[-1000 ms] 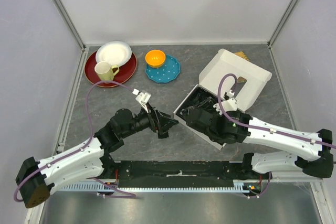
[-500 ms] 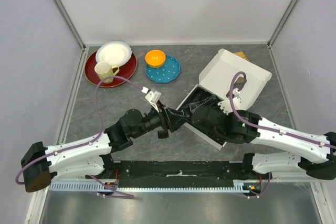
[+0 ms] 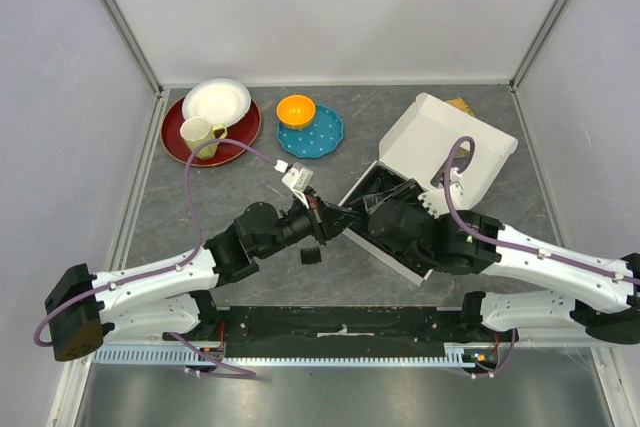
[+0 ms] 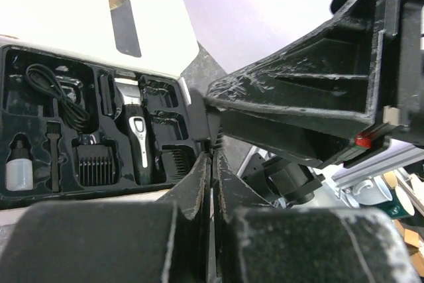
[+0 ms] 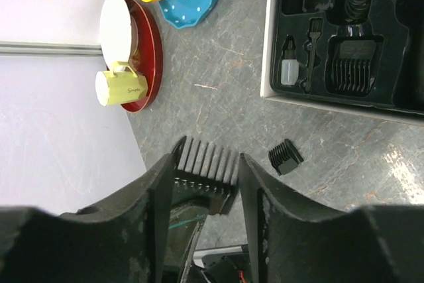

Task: Sort the hair-cutting tools

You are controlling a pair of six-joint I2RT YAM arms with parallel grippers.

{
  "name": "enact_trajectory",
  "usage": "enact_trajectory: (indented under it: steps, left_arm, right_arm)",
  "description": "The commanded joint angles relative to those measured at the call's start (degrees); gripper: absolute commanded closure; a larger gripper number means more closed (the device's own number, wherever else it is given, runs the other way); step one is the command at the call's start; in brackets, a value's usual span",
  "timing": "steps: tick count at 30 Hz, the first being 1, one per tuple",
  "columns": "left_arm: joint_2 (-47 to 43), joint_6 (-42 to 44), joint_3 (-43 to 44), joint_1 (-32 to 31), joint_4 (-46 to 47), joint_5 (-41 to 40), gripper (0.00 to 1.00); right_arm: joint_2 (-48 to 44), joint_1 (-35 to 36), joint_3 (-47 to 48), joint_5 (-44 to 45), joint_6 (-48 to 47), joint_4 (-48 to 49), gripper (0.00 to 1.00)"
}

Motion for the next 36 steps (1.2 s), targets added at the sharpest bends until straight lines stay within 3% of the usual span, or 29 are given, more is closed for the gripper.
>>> enact_trajectory:
  steps: [1, 3, 4, 6, 9, 14, 16, 20, 24, 29, 36]
  left_arm:
    - [0.2, 1.9, 3.1, -0.4, 2.0, -0.4, 0.98]
    - [0.3, 2.4, 4.4, -0.4, -0.7, -1.1, 0.98]
    - [0.2, 2.5, 4.8, -0.3, -1.5, -1.2, 0.98]
    - [0.4, 3.3, 6.0, -0.3, -4.3, -1.9, 0.98]
    - [2.0, 4.5, 9.2, -0.3, -10.0, -1.3, 0.98]
    - [7.8, 5.1, 16.9, 0.1, -19.7, 0.8, 0.98]
    - [11.1, 4.7, 19.8, 1.0, -22.6, 1.9, 0.98]
    - [17.5, 3.9, 24.0, 3.5, -24.2, 10.8, 0.98]
    - [26.1, 4.3, 30.8, 5.2, -27.0, 19.3, 0.98]
    - [40.3, 4.9, 43.1, 5.4, -31.9, 31.2, 0.98]
    - [54.9, 6.3, 56.0, 5.4, -34.4, 42.2, 0.98]
  right_arm:
    - [0.2, 0.1, 1.2, 2.1, -4.2, 0.7, 0.43]
    - [0.7, 0.1, 1.4, 3.5, -7.1, 1.1, 0.3]
    - [1.0, 0.1, 1.6, 4.2, -10.5, 1.2, 0.16]
    - [1.0, 0.0, 1.7, 7.2, -13.6, 1.0, 0.02]
    - [-0.6, 0.1, 1.9, 11.4, -19.9, 1.0, 0.02]
    - [-8.6, 0.1, 2.2, 11.8, -42.9, 6.0, 0.02]
    - [-13.8, 0.1, 0.7, 12.9, -45.2, 6.8, 0.02]
    - [-22.5, 0.1, -2.4, 11.0, -54.8, 12.6, 0.03]
    - [-29.9, 0.0, -4.0, 9.2, -57.9, 15.0, 0.15]
    - [-31.3, 0.1, -2.5, 6.1, -60.3, 13.9, 0.28]
    - [-31.1, 0.1, -3.2, 4.6, -59.7, 12.3, 0.27]
